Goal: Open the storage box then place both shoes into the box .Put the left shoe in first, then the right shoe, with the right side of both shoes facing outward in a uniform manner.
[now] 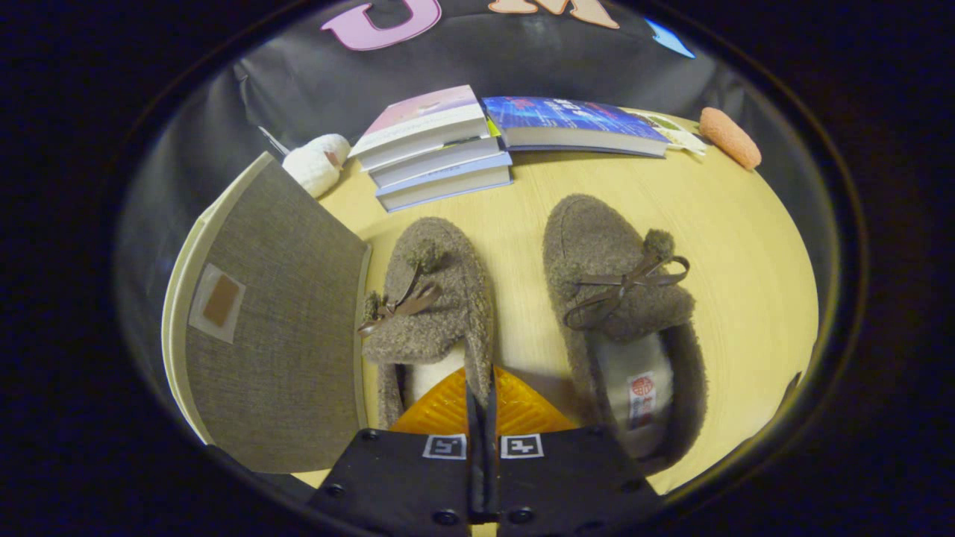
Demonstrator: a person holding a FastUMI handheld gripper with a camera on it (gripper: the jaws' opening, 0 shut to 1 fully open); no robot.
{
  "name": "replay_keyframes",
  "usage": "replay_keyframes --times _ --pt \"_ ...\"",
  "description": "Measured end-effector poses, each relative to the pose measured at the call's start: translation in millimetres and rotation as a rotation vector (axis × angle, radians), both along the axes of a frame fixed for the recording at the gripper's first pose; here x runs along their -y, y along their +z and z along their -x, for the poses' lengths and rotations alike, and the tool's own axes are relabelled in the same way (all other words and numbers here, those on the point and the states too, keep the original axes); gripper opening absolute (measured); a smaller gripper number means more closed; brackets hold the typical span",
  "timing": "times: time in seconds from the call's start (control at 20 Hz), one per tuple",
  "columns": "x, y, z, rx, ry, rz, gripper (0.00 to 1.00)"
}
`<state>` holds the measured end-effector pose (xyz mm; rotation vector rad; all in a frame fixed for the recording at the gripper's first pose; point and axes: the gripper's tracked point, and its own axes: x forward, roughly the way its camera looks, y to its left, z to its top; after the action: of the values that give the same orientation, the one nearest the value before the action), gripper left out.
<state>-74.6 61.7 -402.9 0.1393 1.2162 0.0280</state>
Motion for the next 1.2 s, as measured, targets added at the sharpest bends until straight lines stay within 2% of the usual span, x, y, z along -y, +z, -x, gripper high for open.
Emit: replay_keyframes --times 0.25,0.55,0.7,0.9,1.2 --pt "-16.7 28.1 -16.0 0.026 -0.088 -0.103 0.03" --pt "-37.3 89.8 -55.5 0.134 -0.136 -0.182 0.03" --pt "-54.9 127.1 -78.5 0.212 -0.138 -0.216 0.03" --pt "-91.2 167.8 -91.7 0.282 -0.104 -0.251 0.03" --pt "-123.1 190.3 -91.7 0.334 -0.073 -0.245 0.03"
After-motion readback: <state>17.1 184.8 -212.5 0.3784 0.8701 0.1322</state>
